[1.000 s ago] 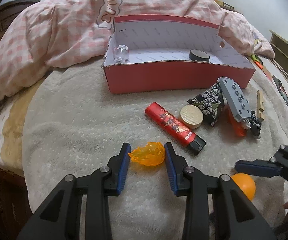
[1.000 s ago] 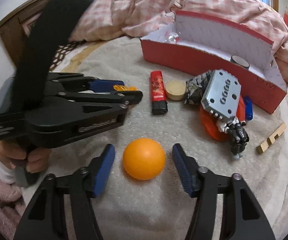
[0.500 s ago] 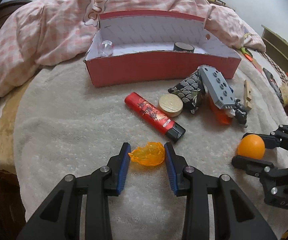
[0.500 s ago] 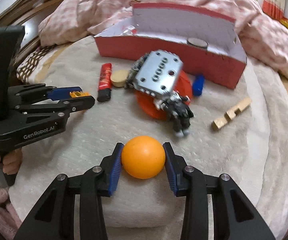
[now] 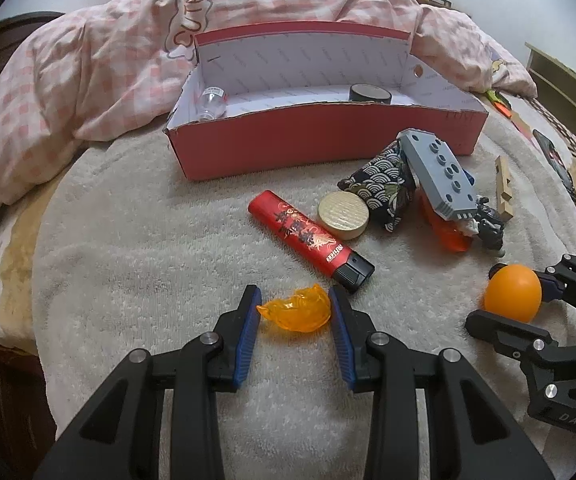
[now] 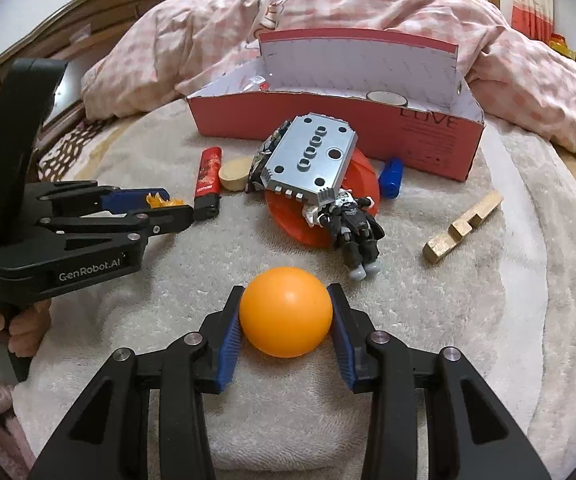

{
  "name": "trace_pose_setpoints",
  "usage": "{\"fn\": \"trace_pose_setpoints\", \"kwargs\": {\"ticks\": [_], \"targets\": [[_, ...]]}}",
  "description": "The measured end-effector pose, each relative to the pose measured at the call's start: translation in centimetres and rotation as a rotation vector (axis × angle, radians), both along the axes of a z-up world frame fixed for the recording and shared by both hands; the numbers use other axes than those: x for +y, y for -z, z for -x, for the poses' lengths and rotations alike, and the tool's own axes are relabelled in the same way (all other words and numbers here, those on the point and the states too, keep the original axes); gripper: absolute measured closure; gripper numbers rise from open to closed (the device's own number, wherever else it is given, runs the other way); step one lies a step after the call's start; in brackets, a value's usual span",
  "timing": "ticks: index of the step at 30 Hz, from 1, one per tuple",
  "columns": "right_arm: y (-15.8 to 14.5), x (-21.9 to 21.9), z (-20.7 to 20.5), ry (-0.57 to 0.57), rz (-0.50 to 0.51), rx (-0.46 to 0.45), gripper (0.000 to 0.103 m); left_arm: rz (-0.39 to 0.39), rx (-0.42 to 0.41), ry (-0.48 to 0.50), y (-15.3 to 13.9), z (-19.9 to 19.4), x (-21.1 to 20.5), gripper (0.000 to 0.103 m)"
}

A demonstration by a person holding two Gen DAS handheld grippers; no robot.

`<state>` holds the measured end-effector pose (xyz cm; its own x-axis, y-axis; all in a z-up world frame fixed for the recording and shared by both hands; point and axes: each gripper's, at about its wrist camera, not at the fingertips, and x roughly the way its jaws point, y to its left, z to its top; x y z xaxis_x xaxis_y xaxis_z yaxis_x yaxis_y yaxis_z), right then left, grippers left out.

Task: Organize objects
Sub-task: 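Grasp the orange toy with the left gripper while the right gripper grasps the orange ball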

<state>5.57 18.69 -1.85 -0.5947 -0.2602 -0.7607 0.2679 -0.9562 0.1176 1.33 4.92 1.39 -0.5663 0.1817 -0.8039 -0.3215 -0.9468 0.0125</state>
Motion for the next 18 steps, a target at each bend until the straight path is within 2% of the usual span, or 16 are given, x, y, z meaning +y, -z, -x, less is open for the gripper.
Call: {"fn": "trace_pose_setpoints", "kwargs": {"ticks": [7,13,18], "targets": [[0.0,0.4,-0.5,0.003,0.018,0.013,0.062,0.012,0.006,-0.002,-0.1,-0.2,0.2,0.069],[-0.2,0.2,-0.9,0.009,0.001,0.024,0.063,-0.014,-0.011,-0.008,-0.4,-0.3,-0.1,0.069],[-0.7,0.5,-1.2,0.006,0.038,0.018,0.063,-0.036,-0.016,-0.004,-0.9,-0.5,-0.3,0.069]]}}
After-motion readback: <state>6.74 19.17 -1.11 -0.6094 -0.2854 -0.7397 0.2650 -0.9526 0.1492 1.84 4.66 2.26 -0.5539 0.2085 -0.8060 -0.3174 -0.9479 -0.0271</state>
